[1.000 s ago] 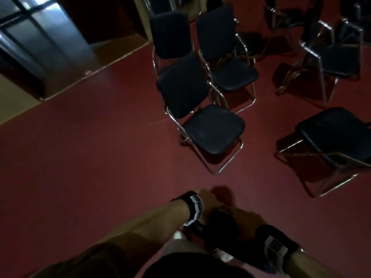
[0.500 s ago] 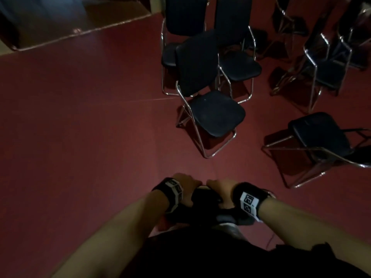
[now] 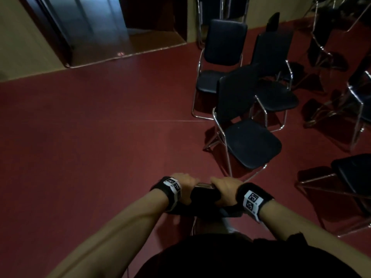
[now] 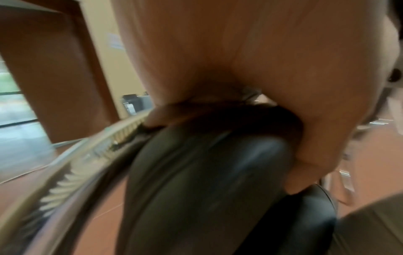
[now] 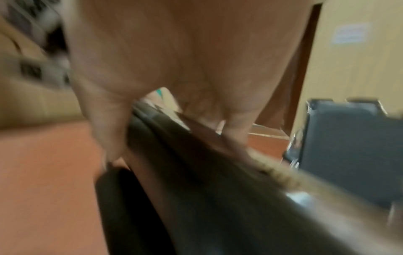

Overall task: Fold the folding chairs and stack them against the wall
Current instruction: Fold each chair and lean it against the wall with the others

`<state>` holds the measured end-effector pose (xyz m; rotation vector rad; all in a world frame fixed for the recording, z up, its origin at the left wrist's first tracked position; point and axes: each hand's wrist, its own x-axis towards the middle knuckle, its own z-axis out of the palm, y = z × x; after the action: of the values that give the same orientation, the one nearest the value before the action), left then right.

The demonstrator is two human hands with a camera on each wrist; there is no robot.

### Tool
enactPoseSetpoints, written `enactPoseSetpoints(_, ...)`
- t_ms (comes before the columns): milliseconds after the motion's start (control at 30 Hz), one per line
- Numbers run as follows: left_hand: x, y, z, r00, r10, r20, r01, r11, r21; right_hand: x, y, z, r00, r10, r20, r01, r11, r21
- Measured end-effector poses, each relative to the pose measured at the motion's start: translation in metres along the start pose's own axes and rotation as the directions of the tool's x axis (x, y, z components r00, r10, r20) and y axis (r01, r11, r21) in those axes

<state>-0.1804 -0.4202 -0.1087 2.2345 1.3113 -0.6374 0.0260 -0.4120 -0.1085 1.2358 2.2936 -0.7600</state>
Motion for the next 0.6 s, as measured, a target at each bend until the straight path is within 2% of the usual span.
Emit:
enactPoseSetpoints(33,-0.002,-0.005,0.0,1.0,-0.024,-0.004,0.024,1.0,-0.009,0.001,0.006,-0.004,0.999,0.004,0.04,-0.004,1.0,-0.012)
enactPoseSetpoints(100,0.037,-0.051,-0.022,0.997,-0.052,-0.053,0.052,0.999,0.014,0.054,0.043,-0.036,0.999,0.006,0.034,-0.003,0.996,-0.085)
enactPoseSetpoints(133,0.035,-0.053,-0.02,0.998,-0.053,-0.038,0.053,0.999,-0.002,0.059,0.049,-0.03,0.999,0.034,0.04,-0.03,0.994,-0.102)
enactPoseSetpoints(200,0.083,-0.098,-0.054,0.994,-0.095,-0.052,0.095,0.995,0.002,0.126,0.077,-0.069,0.998,0.052,0.029,-0.046,0.985,-0.166)
enactPoseSetpoints(233,0.08,-0.097,-0.059,0.995,-0.092,-0.038,0.092,0.996,0.001,0.127,0.072,-0.074,0.995,0.079,0.06,-0.067,0.981,-0.184)
enactPoseSetpoints(300,0.118,-0.139,-0.086,0.988,-0.116,-0.097,0.103,0.986,-0.128,0.189,0.089,-0.12,0.991,0.028,0.128,0.003,0.971,-0.24)
enactPoseSetpoints(333,0.114,-0.136,-0.092,0.989,-0.089,-0.12,0.071,0.987,-0.142,0.184,0.087,-0.127,0.99,0.028,0.141,0.006,0.971,-0.241)
enactPoseSetpoints(400,0.148,-0.179,-0.116,0.99,-0.107,-0.088,0.101,0.992,-0.075,0.232,0.104,-0.166,0.99,-0.01,0.142,0.043,0.973,-0.227)
enactPoseSetpoints(467,0.177,-0.224,-0.135,0.996,-0.085,-0.027,0.084,0.996,-0.038,0.276,0.109,-0.198,0.983,0.007,0.183,0.03,0.979,-0.201)
enactPoseSetpoints(500,0.178,-0.233,-0.146,0.993,-0.114,-0.009,0.114,0.993,-0.005,0.283,0.104,-0.209,0.986,0.022,0.166,0.01,0.982,-0.188)
enactPoseSetpoints(567,0.192,-0.276,-0.163,0.995,-0.083,0.062,0.087,0.994,-0.063,0.315,0.091,-0.234,0.985,0.03,0.172,0.003,0.982,-0.189)
enactPoseSetpoints(600,0.196,-0.295,-0.169,0.995,-0.078,0.057,0.084,0.99,-0.116,0.33,0.087,-0.243,0.987,0.027,0.161,0.006,0.98,-0.201)
